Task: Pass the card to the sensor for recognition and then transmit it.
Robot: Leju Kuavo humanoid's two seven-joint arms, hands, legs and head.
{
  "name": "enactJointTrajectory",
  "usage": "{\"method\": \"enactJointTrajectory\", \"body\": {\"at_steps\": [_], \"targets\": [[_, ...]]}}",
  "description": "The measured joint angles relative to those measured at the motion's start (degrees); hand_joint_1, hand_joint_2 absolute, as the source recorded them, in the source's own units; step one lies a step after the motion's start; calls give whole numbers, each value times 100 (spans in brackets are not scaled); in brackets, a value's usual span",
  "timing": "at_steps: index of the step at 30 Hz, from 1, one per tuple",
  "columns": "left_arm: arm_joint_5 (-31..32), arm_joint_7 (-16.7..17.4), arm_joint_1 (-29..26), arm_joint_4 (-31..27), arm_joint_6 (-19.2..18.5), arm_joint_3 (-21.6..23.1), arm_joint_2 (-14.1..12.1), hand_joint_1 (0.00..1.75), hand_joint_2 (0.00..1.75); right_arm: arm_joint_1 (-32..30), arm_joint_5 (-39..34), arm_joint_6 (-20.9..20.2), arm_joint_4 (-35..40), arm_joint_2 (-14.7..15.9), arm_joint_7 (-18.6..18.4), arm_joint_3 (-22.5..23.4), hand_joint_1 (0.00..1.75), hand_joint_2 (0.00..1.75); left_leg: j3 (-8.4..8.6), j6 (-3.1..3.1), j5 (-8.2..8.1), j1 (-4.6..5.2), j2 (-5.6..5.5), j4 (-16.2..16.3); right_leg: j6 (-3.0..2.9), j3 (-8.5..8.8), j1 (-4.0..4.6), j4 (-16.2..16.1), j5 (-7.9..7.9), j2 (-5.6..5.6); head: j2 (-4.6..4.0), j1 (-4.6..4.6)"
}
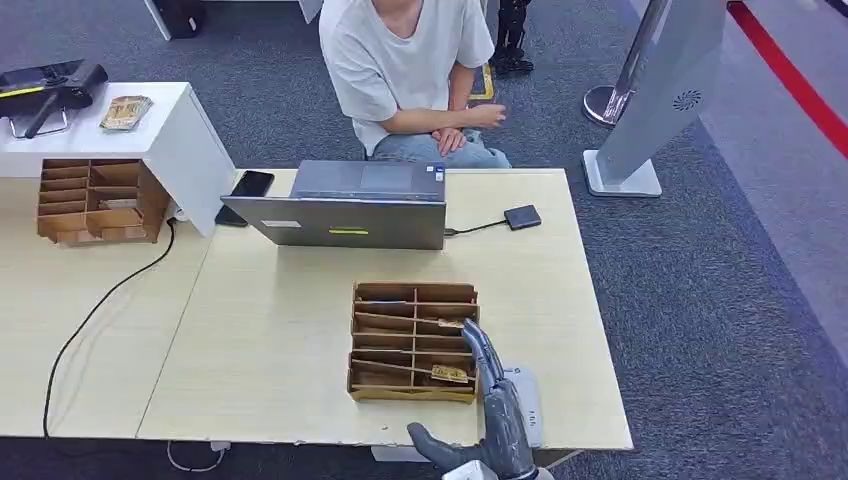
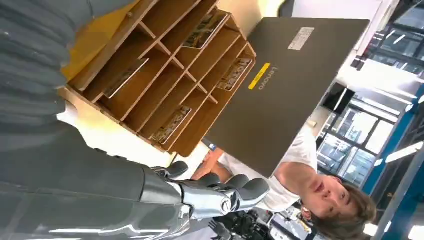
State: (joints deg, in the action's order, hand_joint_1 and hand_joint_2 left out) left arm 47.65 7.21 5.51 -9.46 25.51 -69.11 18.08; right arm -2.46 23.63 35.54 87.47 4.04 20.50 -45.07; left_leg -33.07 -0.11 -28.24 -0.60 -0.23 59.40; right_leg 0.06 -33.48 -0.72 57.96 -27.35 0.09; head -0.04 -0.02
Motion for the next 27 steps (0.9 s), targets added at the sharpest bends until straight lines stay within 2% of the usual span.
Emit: {"method": "enactJointTrajectory", "body": {"at_steps": [4, 10, 14, 19, 22, 27], "targets": [[-7, 0, 0, 0, 7, 0, 0, 0, 0, 19, 44, 22, -48, 0, -8, -15, 0, 175, 0, 0, 0, 0, 0, 0, 0, 0, 0, 0, 0, 0, 0, 0], [-42, 2, 0, 0, 28, -11, 2, 0, 0, 83, 672, 190, -160, 2, -243, -31, 0, 175, 1, 0, 0, 0, 0, 0, 0, 0, 0, 0, 0, 0, 0, 0], [-48, 0, 0, 0, 24, -15, 2, 0, 0, 134, 1238, 260, -243, 2, -522, -33, 0, 175, 2, 0, 0, 0, 1, 0, 0, 0, 0, 0, 0, 1, 0, 0], [-11, -63, 2, 0, -2, -13, 2, 0, 0, 147, 2433, 271, -311, 0, -968, 70, 0, 175, 3, 0, 0, 0, 1, 1, 0, -1, 0, 0, 0, 4, 0, 0], [4, -68, 2, 0, -18, -13, 2, 0, 0, 117, 2715, 273, -337, -2, -1071, 138, 0, 175, 3, 0, 0, 0, 1, 1, 0, -2, 0, 0, 0, 5, 0, 0], [114, -114, 2, 0, -79, -13, -2, 0, 0, -57, 3592, 275, -387, 22, -1460, 328, 0, 175, 1, 1, 0, 1, 1, 0, 0, -1, 0, -1, 0, 4, 0, -2]]}}
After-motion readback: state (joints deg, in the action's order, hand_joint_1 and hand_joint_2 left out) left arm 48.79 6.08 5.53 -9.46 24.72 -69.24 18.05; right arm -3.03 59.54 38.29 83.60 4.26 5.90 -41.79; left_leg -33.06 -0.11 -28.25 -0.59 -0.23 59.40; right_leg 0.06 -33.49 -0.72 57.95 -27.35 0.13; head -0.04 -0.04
